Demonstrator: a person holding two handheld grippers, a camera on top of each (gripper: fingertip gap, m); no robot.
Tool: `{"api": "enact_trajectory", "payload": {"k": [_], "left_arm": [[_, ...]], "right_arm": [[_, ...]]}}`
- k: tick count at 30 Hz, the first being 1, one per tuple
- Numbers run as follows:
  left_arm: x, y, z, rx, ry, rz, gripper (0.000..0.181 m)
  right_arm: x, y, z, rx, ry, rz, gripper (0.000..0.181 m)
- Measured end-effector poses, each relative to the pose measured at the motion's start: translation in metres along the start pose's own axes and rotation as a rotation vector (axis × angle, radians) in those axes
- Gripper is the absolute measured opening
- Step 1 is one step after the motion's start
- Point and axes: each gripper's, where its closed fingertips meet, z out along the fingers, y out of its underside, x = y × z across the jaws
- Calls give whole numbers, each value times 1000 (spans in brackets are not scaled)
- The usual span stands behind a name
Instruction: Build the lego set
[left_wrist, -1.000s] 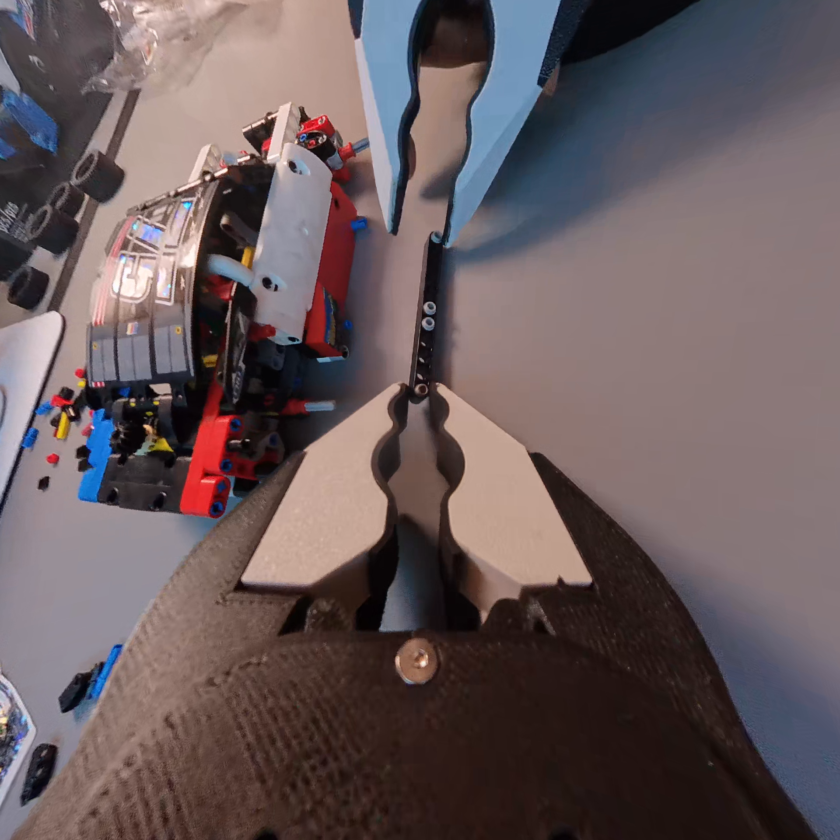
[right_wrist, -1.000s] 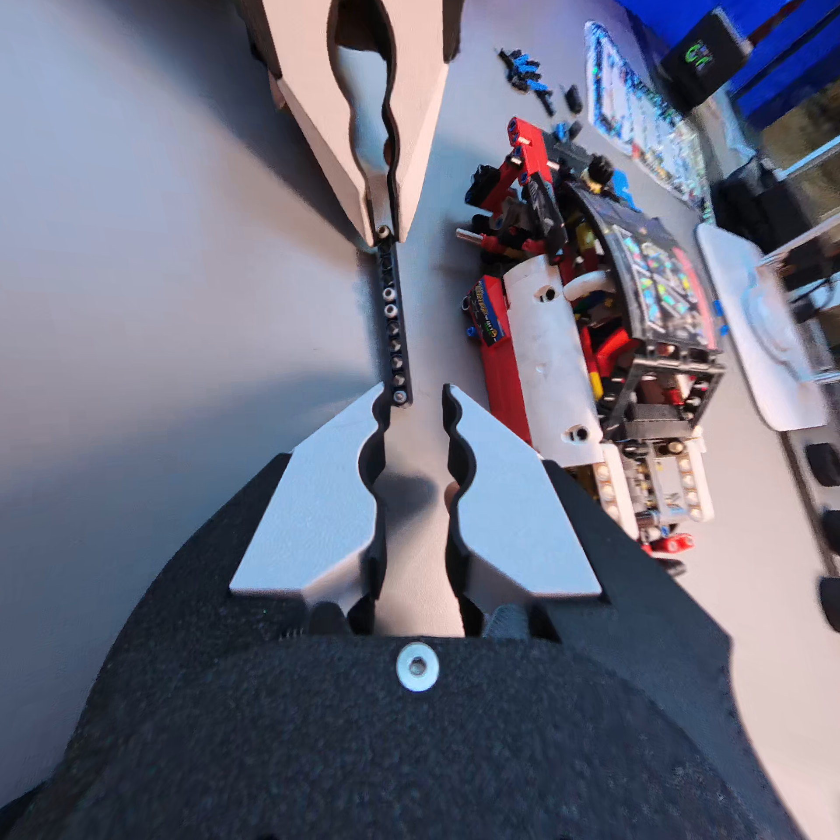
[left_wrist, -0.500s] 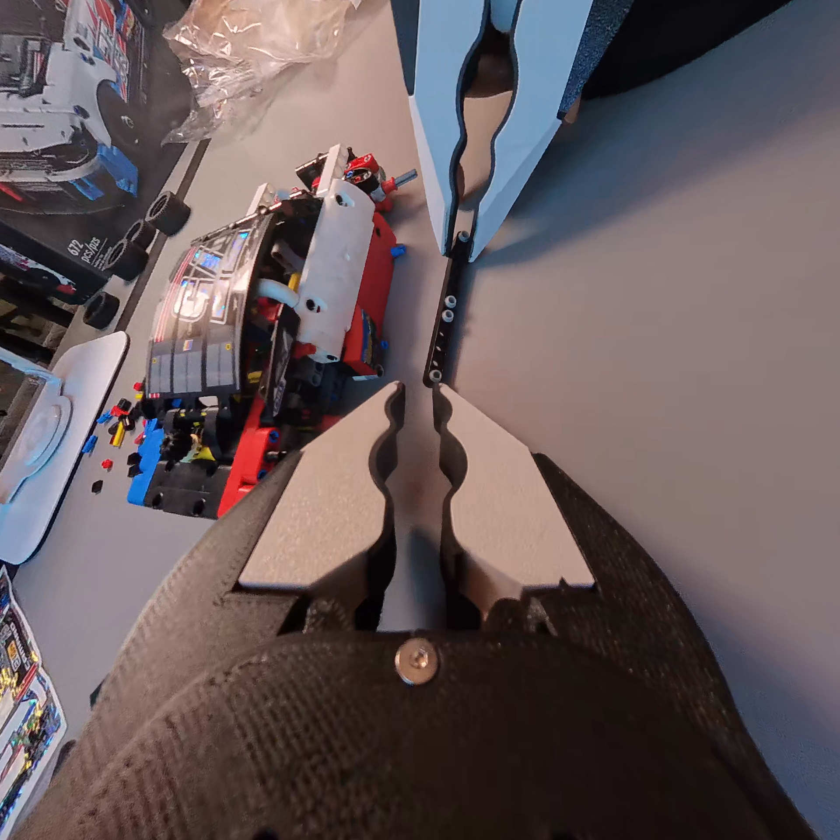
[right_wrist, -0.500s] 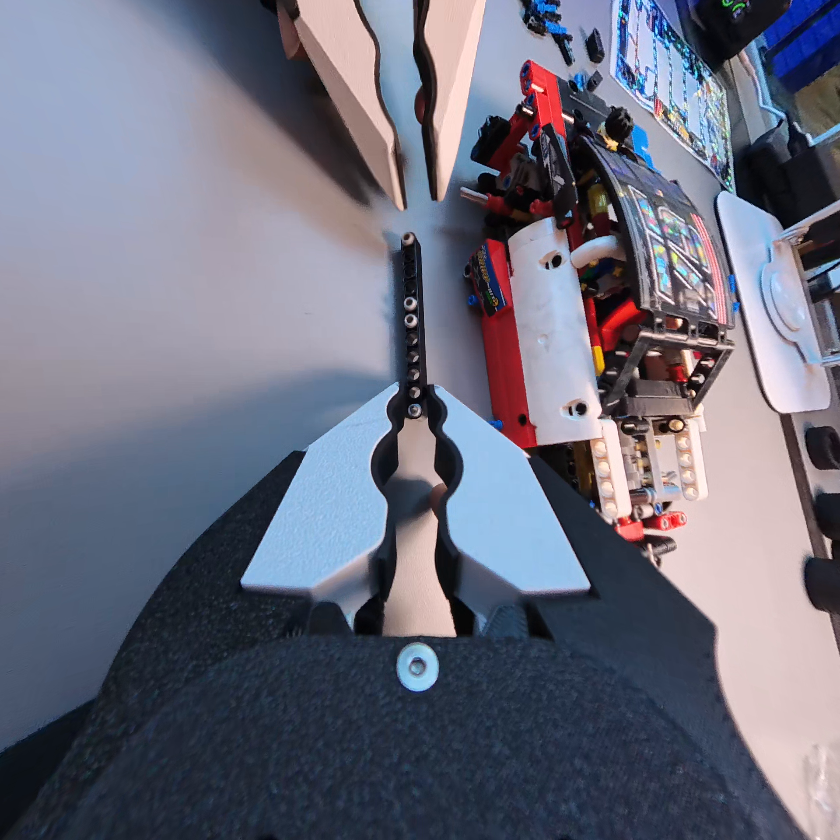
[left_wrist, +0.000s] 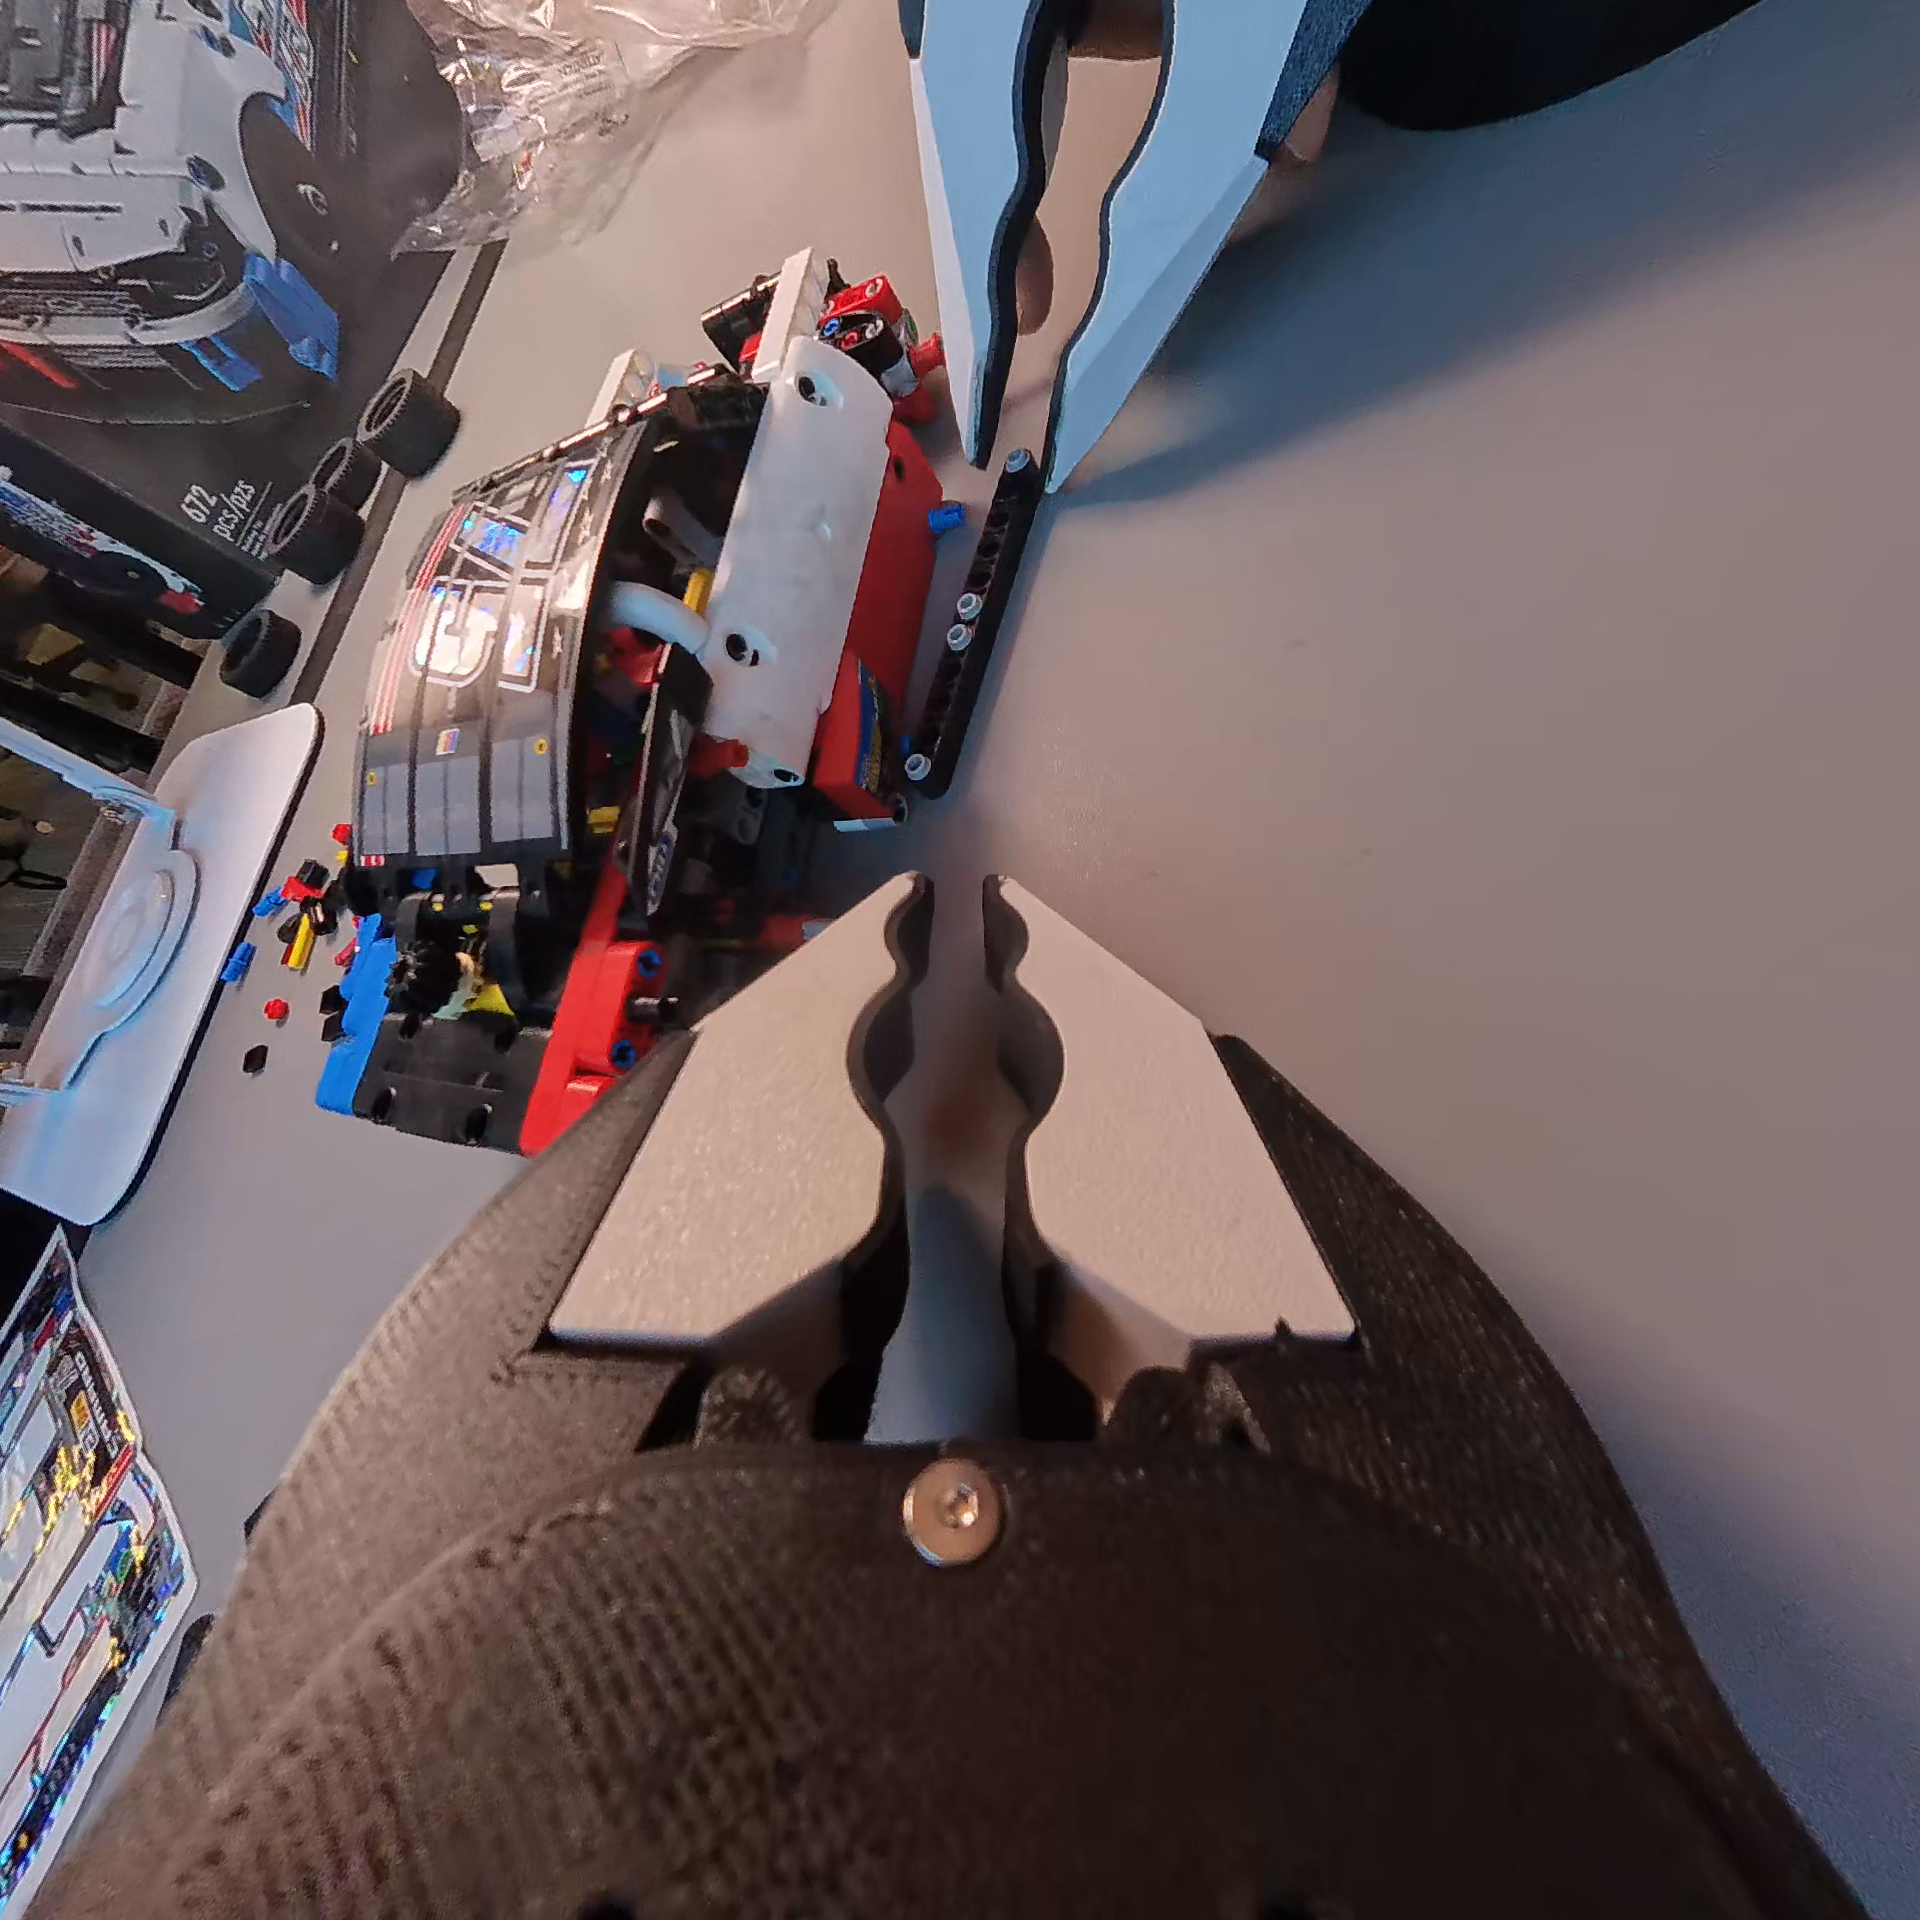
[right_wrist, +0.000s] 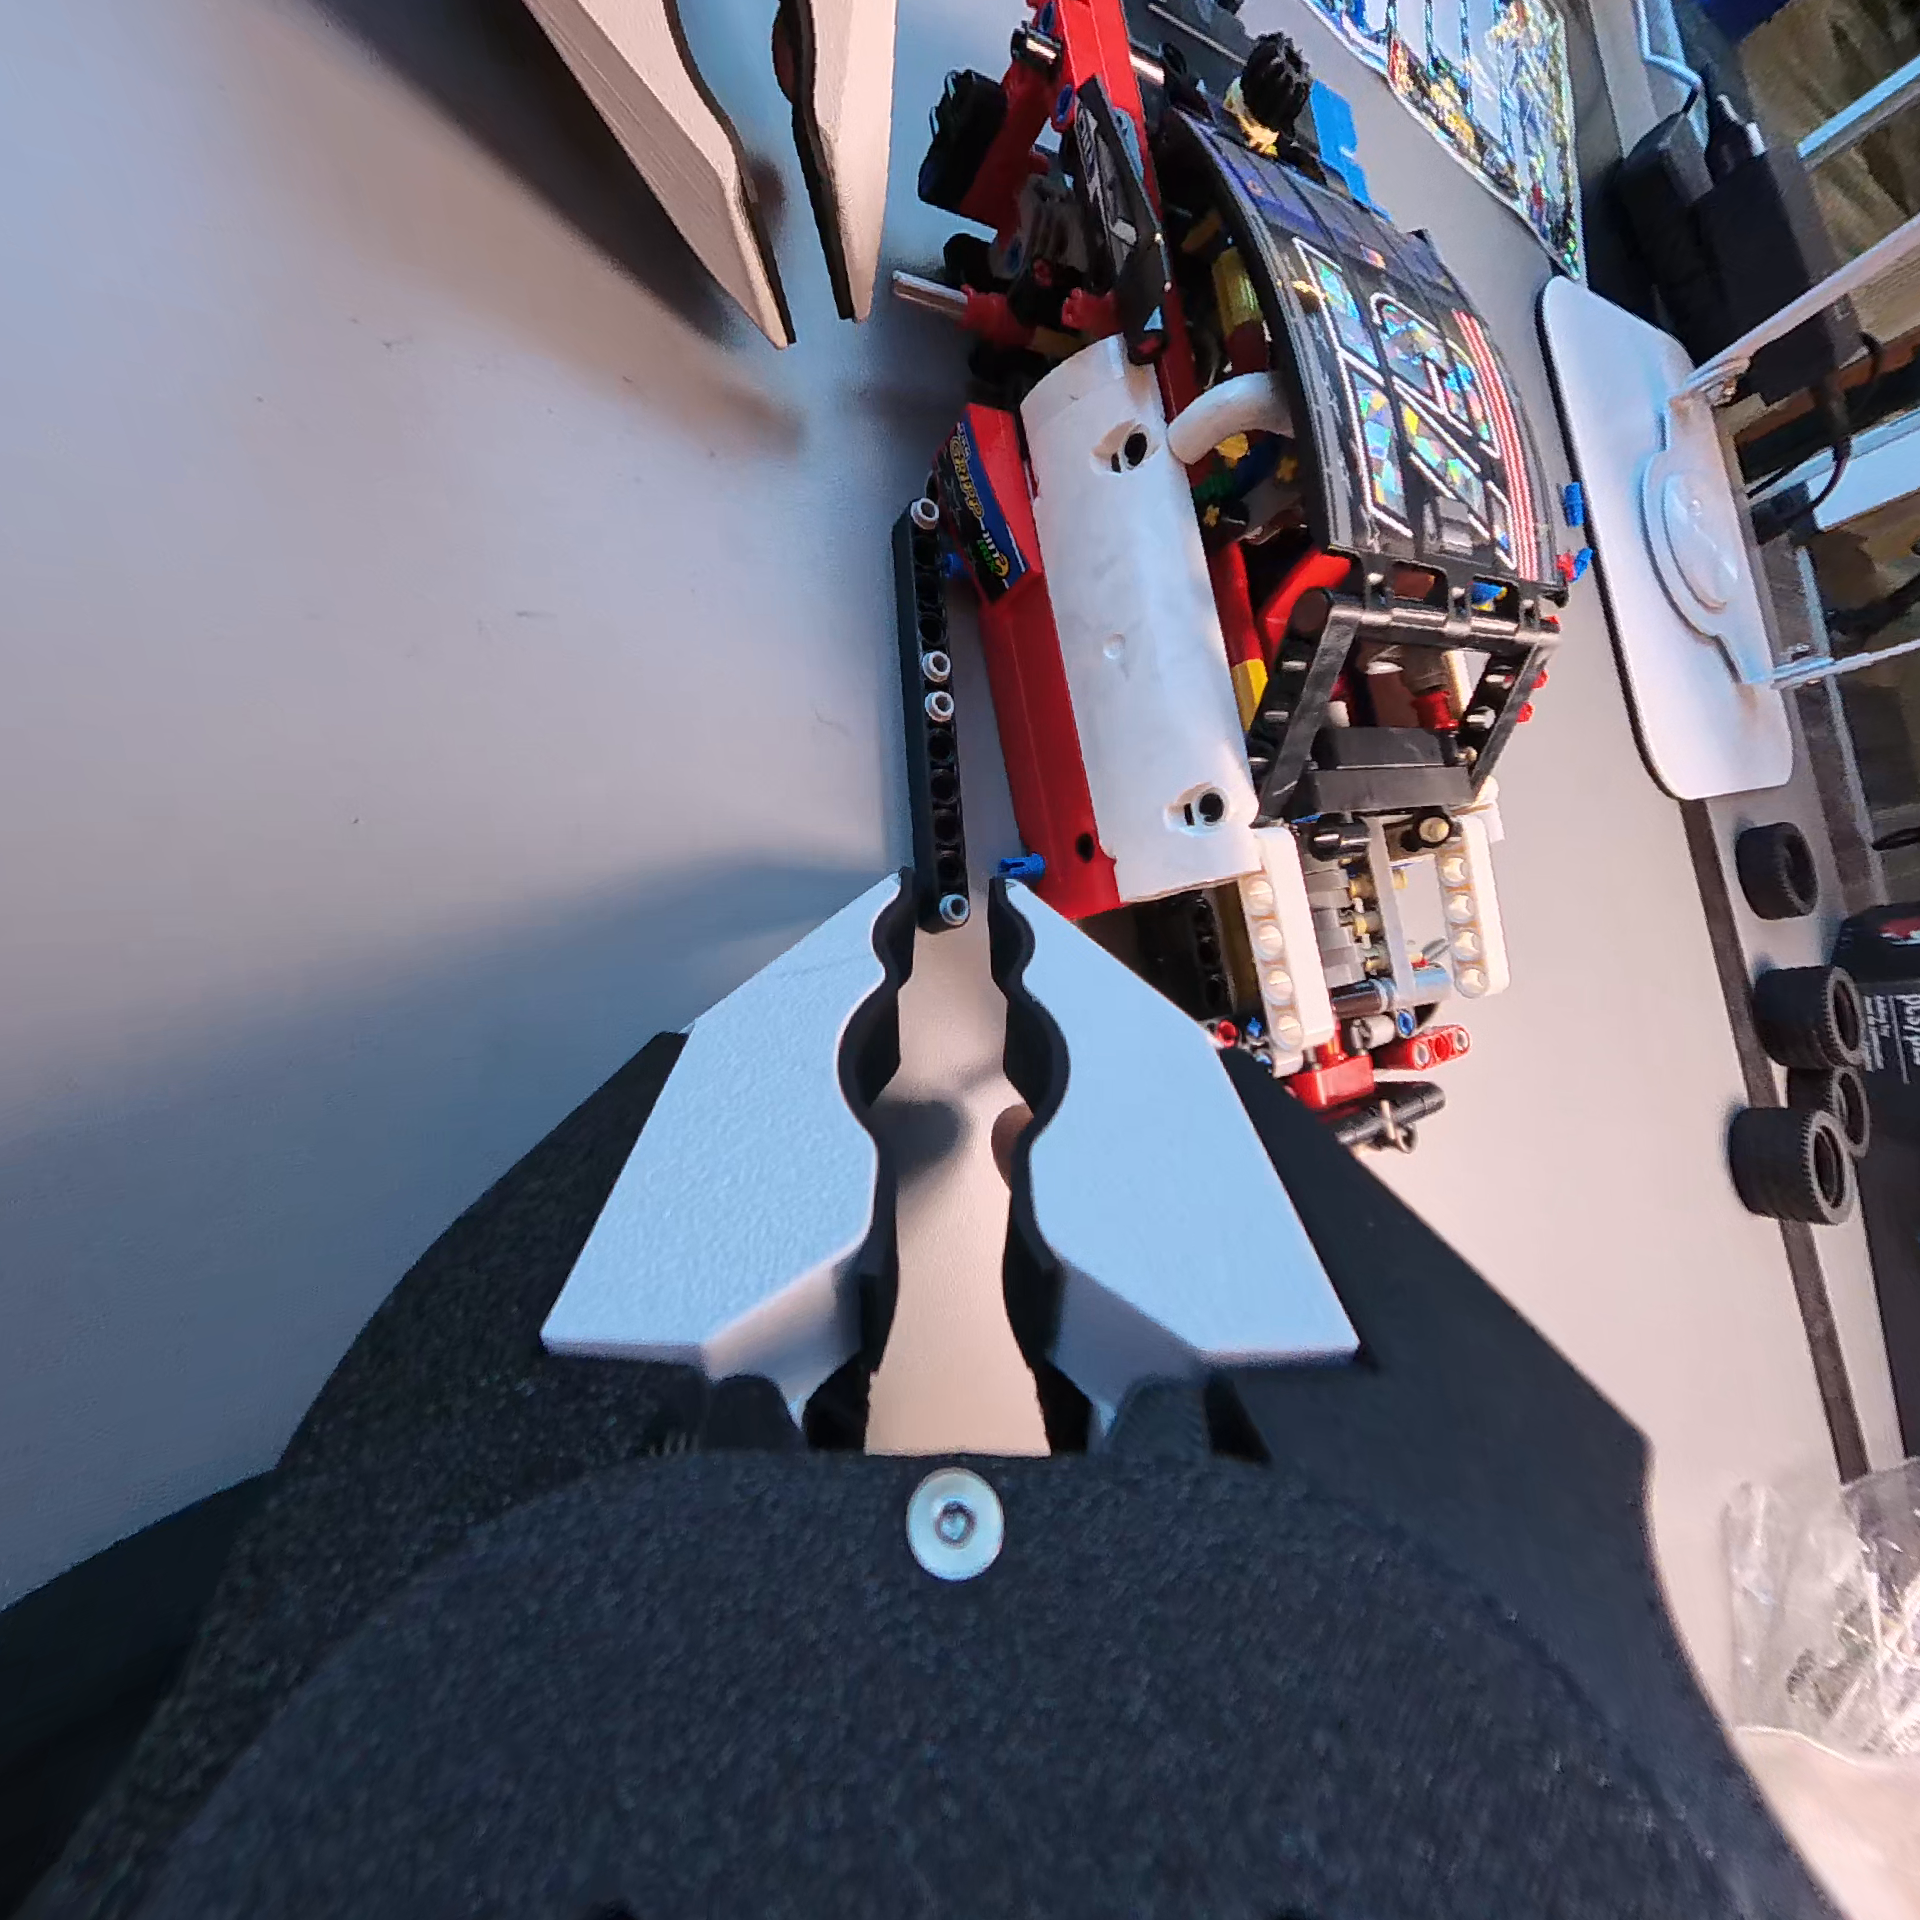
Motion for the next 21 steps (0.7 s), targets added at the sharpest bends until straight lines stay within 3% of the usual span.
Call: {"api": "enact_trajectory", "payload": {"k": [7,16,21], "left_arm": [[0,0,0,-2,0,-10,7],[18,-14,9,-54,155,-331,20],[16,-15,13,-67,152,-343,7]], "right_arm": [[0,0,4,-25,-21,23,7],[-5,-25,-9,69,272,-532,5],[-12,-30,-12,113,301,-608,4]]}}
